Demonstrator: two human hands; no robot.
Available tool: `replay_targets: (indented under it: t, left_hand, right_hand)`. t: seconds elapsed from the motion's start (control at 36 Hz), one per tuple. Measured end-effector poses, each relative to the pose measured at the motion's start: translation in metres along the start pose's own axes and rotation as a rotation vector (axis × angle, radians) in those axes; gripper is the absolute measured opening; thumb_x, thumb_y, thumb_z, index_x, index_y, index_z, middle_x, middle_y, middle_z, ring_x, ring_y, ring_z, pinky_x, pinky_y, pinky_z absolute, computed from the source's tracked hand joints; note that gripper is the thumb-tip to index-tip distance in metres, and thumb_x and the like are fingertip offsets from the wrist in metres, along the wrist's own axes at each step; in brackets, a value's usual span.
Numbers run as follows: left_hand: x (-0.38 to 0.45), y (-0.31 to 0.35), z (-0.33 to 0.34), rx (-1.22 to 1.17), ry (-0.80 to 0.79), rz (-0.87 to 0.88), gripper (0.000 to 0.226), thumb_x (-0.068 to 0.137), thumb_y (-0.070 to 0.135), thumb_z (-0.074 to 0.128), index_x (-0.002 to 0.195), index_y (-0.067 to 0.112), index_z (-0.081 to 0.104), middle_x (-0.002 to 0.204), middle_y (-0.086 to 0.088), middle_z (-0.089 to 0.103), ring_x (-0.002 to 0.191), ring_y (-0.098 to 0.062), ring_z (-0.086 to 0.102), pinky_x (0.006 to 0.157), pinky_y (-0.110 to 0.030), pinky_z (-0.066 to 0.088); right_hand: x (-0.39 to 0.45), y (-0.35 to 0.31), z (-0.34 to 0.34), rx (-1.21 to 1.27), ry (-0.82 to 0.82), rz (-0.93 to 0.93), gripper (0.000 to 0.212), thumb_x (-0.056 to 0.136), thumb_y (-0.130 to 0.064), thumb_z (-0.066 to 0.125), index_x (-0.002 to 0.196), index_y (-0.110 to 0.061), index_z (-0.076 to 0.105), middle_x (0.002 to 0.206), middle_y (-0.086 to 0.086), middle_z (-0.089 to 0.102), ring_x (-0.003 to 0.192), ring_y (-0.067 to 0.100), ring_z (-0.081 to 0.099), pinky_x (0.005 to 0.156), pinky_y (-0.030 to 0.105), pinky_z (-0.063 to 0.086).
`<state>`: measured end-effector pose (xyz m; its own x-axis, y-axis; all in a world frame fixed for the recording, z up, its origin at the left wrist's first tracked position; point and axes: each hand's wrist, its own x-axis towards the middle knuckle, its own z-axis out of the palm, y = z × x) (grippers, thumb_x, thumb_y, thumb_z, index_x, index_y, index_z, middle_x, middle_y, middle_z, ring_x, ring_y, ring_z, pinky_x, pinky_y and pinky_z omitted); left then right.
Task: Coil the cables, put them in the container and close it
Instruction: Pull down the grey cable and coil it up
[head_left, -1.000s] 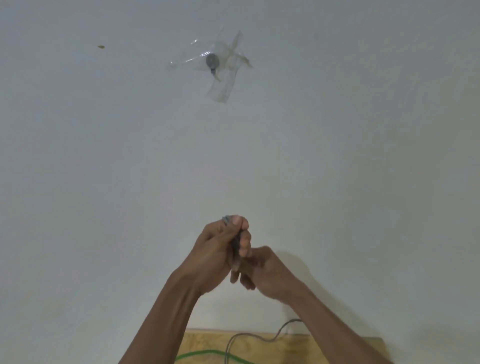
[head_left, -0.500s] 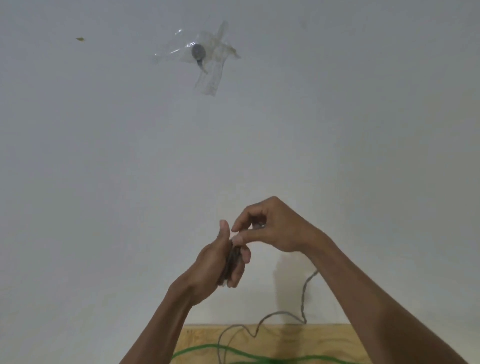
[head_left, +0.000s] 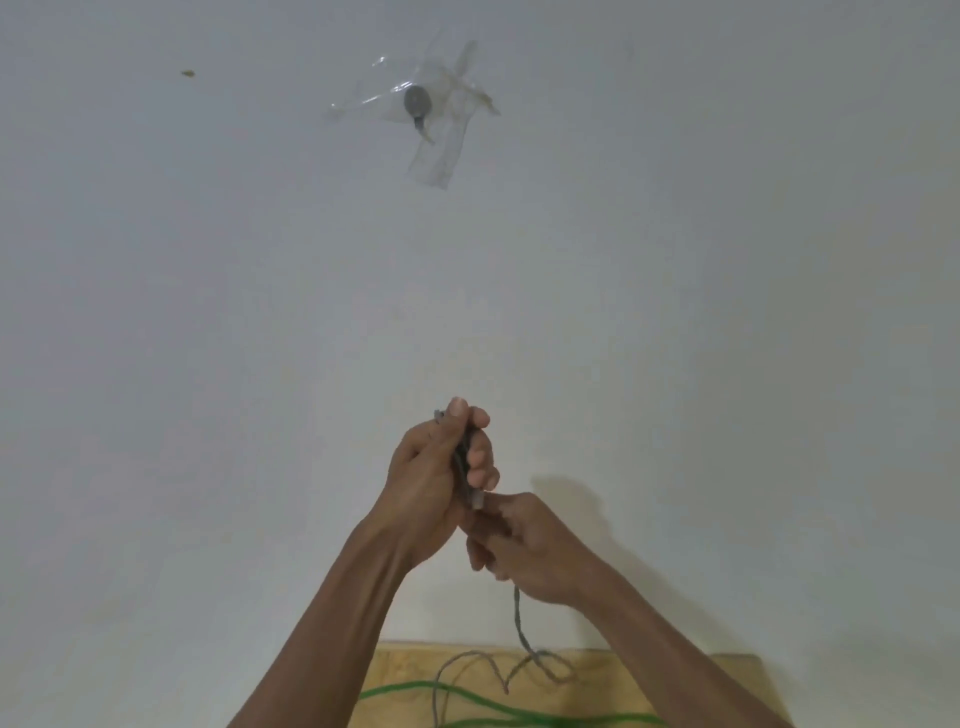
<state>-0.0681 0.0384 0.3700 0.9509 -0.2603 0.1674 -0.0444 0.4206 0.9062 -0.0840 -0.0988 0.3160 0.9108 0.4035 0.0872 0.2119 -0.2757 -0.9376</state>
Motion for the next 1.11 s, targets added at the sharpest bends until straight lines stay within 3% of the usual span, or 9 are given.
replay_targets:
  t: [0.08,0.19,0.31,0.42,0.56,0.72,0.83,0.97,1.11]
  left_hand:
    - [0.004,-0.005,-0.003,0.22,0.082,0.088,0.034,0.104,0.036,0.045,0.096,0.006,0.061,0.059,0.0,0.047,0.051,-0.015,0.05,0.065,-0.037,0.041]
    - [0.003,-0.012,-0.006,0.444,0.138,0.129,0.03,0.106,0.03,0.044,0.1,0.006,0.062,0.062,0.001,0.053,0.058,-0.016,0.053,0.058,-0.023,0.047]
    - [0.0,-0.018,-0.005,0.754,0.094,0.12,0.032,0.106,0.022,0.046,0.088,0.0,0.059,0.06,-0.004,0.054,0.052,-0.018,0.052,0.051,-0.025,0.046]
    - [-0.003,-0.014,-0.007,0.805,-0.041,0.064,0.047,0.107,0.027,0.044,0.067,0.004,0.047,0.051,-0.013,0.045,0.049,-0.023,0.043,0.052,-0.03,0.042]
    - [-0.006,-0.004,-0.009,0.895,-0.056,0.052,0.057,0.106,0.042,0.037,0.059,0.012,0.049,0.066,0.002,0.051,0.055,-0.01,0.051,0.058,-0.019,0.043]
    - [-0.021,0.005,-0.005,0.823,-0.152,-0.007,0.069,0.105,0.053,0.018,0.055,0.032,0.061,0.061,-0.008,0.056,0.055,-0.014,0.052,0.059,-0.03,0.041]
    - [-0.027,0.001,-0.003,0.743,-0.159,-0.124,0.074,0.099,0.065,0.012,0.061,0.021,0.059,0.054,-0.008,0.055,0.05,-0.016,0.05,0.059,-0.035,0.041]
    - [-0.039,-0.007,0.008,0.24,-0.18,-0.342,0.071,0.095,0.072,0.021,0.065,0.013,0.048,0.053,-0.003,0.025,0.046,-0.017,0.025,0.05,-0.029,0.026]
    - [-0.037,-0.003,0.009,-0.055,-0.243,-0.271,0.053,0.102,0.053,0.039,0.076,0.01,0.057,0.056,-0.002,0.032,0.047,-0.016,0.031,0.052,-0.028,0.038]
  right_hand:
    - [-0.005,-0.004,0.0,-0.075,-0.027,0.045,0.015,0.101,-0.028,0.052,0.103,-0.034,0.066,0.063,-0.01,0.063,0.063,0.016,0.052,0.062,0.029,0.05]
    - [-0.012,-0.012,-0.009,-0.201,-0.098,0.082,0.037,0.097,-0.025,0.059,0.134,-0.02,0.058,0.072,-0.01,0.07,0.057,0.01,0.058,0.066,0.025,0.054]
    - [-0.013,-0.031,-0.02,-0.426,-0.107,0.022,0.019,0.094,-0.02,0.061,0.111,-0.017,0.069,0.078,-0.011,0.071,0.053,0.0,0.06,0.06,0.019,0.05]
    - [-0.012,-0.048,-0.031,-0.56,-0.098,-0.061,0.021,0.09,-0.016,0.06,0.078,-0.033,0.067,0.073,-0.015,0.068,0.056,-0.002,0.057,0.058,0.014,0.042]
    - [-0.008,-0.061,-0.041,-0.438,-0.047,-0.124,0.016,0.085,-0.008,0.061,0.082,-0.019,0.072,0.084,-0.006,0.076,0.075,0.003,0.07,0.073,0.024,0.058]
    - [-0.003,-0.077,-0.052,-0.379,-0.058,-0.181,0.012,0.083,-0.01,0.069,0.076,-0.02,0.072,0.074,-0.003,0.075,0.07,0.009,0.067,0.068,0.031,0.054]
    - [0.004,-0.085,-0.059,-0.371,-0.022,-0.205,0.015,0.072,-0.019,0.086,0.071,-0.017,0.071,0.066,-0.003,0.071,0.06,0.008,0.061,0.06,0.026,0.05]
    - [0.016,-0.081,-0.069,-0.199,-0.045,-0.193,0.028,0.063,-0.015,0.093,0.073,-0.01,0.068,0.063,0.007,0.059,0.057,0.014,0.049,0.054,0.027,0.041]
    - [0.022,-0.046,-0.057,0.126,0.059,-0.187,0.012,0.085,-0.021,0.077,0.081,-0.009,0.073,0.062,0.004,0.065,0.06,0.026,0.047,0.049,0.029,0.037]
